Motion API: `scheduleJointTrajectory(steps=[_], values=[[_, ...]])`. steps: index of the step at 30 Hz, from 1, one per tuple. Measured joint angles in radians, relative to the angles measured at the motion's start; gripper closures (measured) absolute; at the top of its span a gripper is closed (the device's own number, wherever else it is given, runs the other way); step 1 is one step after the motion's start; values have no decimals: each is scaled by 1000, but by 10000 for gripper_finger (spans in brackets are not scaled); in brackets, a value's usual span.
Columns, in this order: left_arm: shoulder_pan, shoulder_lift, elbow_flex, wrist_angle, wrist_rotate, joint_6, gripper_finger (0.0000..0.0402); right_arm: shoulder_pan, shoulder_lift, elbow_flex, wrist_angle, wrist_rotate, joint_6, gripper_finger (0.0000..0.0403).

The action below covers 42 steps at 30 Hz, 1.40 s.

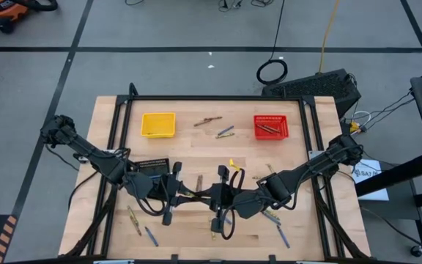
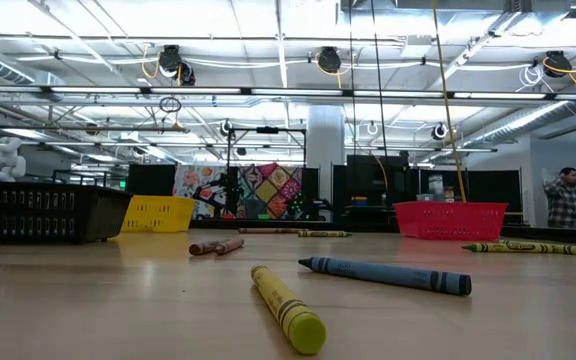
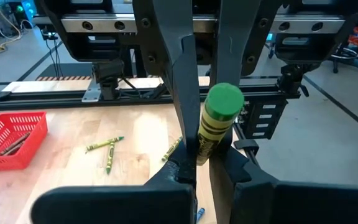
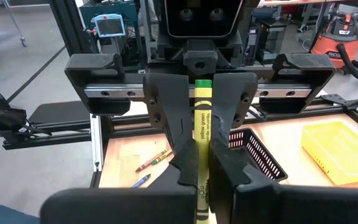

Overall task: Sort crayons
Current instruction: Put the green crayon into the yellow bin

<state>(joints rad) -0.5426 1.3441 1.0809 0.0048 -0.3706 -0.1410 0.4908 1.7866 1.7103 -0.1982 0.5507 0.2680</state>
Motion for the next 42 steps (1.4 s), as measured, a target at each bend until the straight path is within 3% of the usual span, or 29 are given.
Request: scheduleJointTrajectory(steps=[5, 18, 28, 38, 42], values=[[0, 0, 0, -11, 0, 0, 389, 0, 0, 0, -2, 0, 0, 393], [0, 0, 0, -76, -6, 1, 389, 3, 0, 0, -1, -2, 20, 316], [31, 0, 0, -385, -34, -10, 389, 16, -14, 0, -83, -2, 71, 305], [128, 0, 0, -707, -59, -9, 389, 16, -13, 0, -296, -2, 272, 305], [158, 0, 0, -790, -25, 21, 389, 16, -13, 0, -339, -2, 307, 305]])
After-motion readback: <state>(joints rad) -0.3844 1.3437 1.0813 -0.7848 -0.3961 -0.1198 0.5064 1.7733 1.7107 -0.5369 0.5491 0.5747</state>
